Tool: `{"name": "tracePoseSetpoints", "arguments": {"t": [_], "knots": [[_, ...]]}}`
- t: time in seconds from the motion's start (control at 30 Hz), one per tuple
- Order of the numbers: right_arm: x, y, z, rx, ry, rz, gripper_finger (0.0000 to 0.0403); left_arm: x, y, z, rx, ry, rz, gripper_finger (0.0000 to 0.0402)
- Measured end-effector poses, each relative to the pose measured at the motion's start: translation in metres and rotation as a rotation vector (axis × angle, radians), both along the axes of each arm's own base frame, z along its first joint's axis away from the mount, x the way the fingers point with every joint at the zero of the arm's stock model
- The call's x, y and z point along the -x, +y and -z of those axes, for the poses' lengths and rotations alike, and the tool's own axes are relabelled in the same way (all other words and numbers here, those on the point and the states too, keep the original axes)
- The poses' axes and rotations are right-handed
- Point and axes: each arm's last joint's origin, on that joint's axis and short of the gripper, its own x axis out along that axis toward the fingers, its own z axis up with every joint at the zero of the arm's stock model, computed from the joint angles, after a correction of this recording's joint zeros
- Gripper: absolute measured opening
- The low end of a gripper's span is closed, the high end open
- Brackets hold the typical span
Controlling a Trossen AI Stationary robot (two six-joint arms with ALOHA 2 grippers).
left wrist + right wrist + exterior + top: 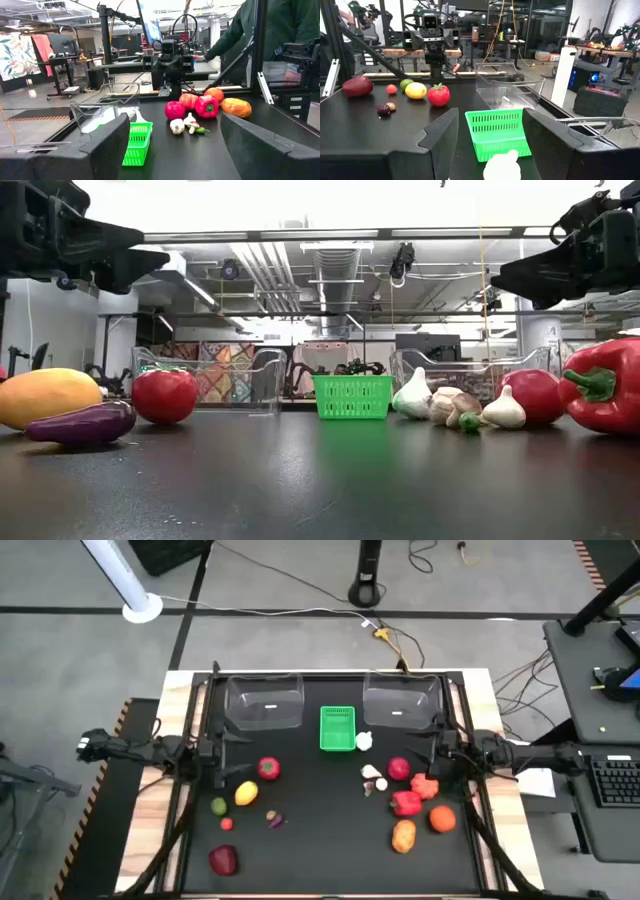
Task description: Sort produce into baskets
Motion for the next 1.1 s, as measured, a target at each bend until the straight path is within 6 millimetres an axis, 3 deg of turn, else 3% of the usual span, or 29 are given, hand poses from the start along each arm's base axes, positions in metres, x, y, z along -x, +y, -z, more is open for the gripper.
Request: {"name": "tracePoseSetpoints", "arguments": {"t": [1.1], "knots": [[0.0, 0.0, 0.0, 0.0, 0.0, 0.0, 0.0212, 0.0, 0.0, -0.0001, 0.0, -0.001, 0.0, 0.0292]]}}
